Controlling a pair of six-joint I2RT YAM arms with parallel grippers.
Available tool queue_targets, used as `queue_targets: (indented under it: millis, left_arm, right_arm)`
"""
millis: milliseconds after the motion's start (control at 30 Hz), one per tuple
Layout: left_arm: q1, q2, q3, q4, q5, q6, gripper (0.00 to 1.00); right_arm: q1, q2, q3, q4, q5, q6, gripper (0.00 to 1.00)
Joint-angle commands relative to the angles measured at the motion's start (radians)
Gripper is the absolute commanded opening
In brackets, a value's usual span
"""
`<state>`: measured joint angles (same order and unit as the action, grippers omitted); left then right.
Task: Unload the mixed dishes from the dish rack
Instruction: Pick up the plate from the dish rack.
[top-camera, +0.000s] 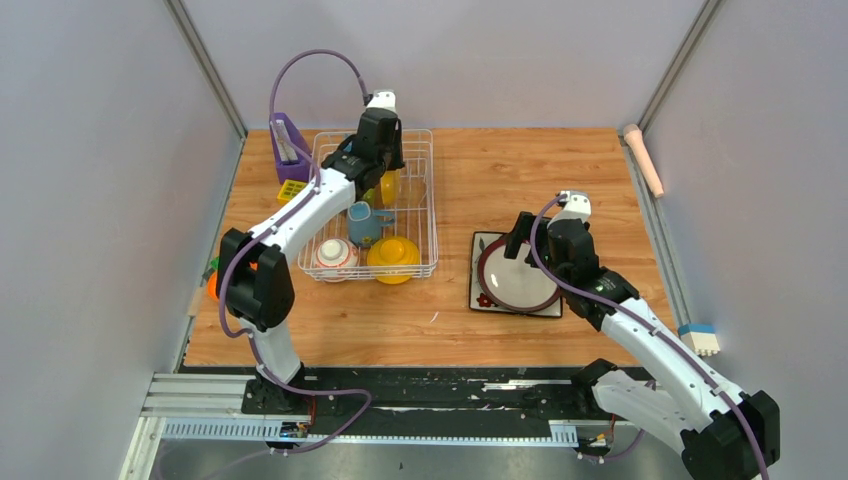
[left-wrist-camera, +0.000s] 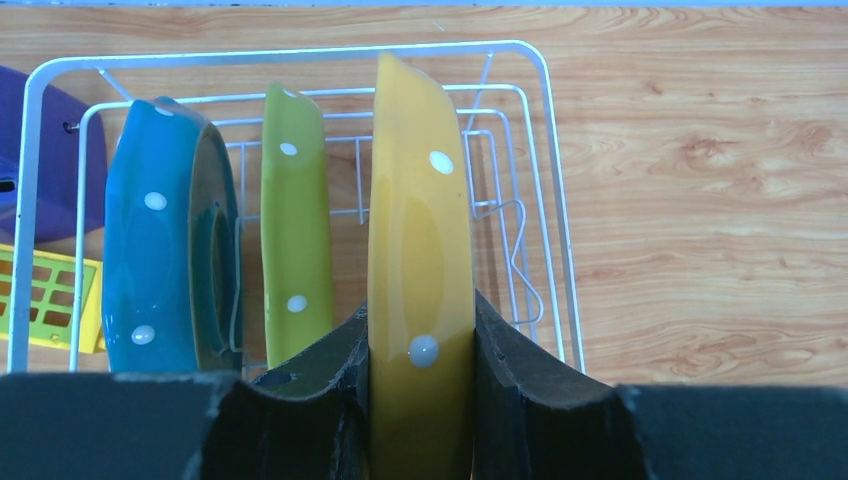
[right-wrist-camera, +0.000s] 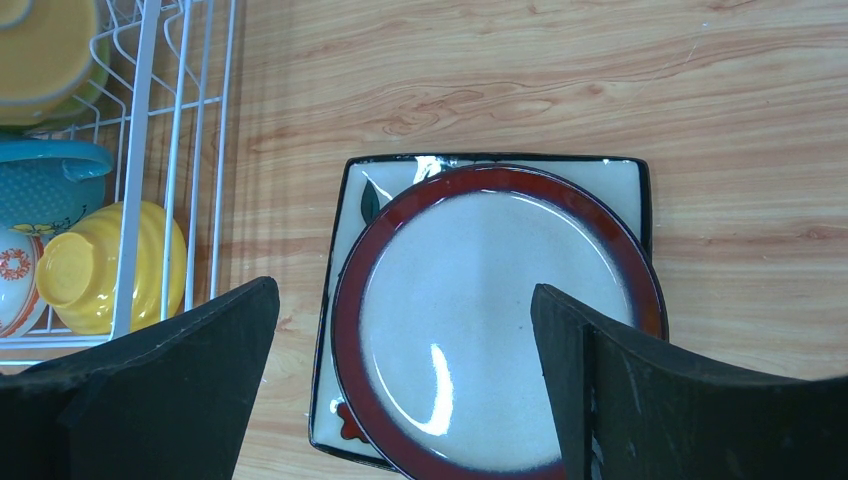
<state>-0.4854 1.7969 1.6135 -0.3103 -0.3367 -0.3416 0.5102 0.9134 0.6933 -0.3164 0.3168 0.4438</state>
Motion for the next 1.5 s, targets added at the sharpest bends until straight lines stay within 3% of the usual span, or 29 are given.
queue_targets:
  millis: [0, 133, 267, 400, 867, 1000, 1133, 1300, 1467]
  left_arm:
    - [0.004, -0.098, 0.081, 0.131, -0.058, 0.038, 0.0]
    - [0.002, -0.097, 0.109, 0.101, -0.036, 0.104, 0.0]
    - [-0.012, -0.084, 0.184, 0.002, 0.079, 0.252, 0.0]
    - [-0.057, -0.098, 0.216, -0.042, 0.054, 0.351, 0.0]
    - [-0.094, -0.22, 0.168, -0.053, 0.238, 0.374, 0.0]
    - [-0.127, -0.286, 0.062, 0.022, 0.296, 0.504, 0.0]
    - [-0.194, -0.381, -0.097, 0.126, 0.359, 0.738, 0.0]
    - [-0.263, -0.538, -0.314, 0.241, 0.535, 0.908, 0.0]
    - [-0.294, -0.642, -0.406, 0.2, 0.694, 1.007, 0.0]
  right_arm:
    - [0.007, -0.023, 0.001, 0.031, 0.013, 0.009, 1.0]
    - [0.007, -0.027, 0.0, 0.031, 0.016, 0.009, 1.0]
    - [0.007, -0.022, 0.001, 0.031, 0.019, 0.007, 1.0]
    - [0.007, -0.011, 0.003, 0.031, 0.022, 0.006, 1.0]
    - [0.007, -0.002, 0.005, 0.031, 0.018, 0.016, 1.0]
    - [0.007, -0.035, 0.01, 0.028, 0.028, 0.08, 1.0]
    - [0.001, -0.1, 0.009, 0.025, -0.002, 0.174, 1.0]
    - [-0.039, -0.135, 0.046, 0.02, -0.234, 0.239, 1.0]
    - [-0.085, -0.068, 0.174, -0.097, -0.439, 0.335, 1.0]
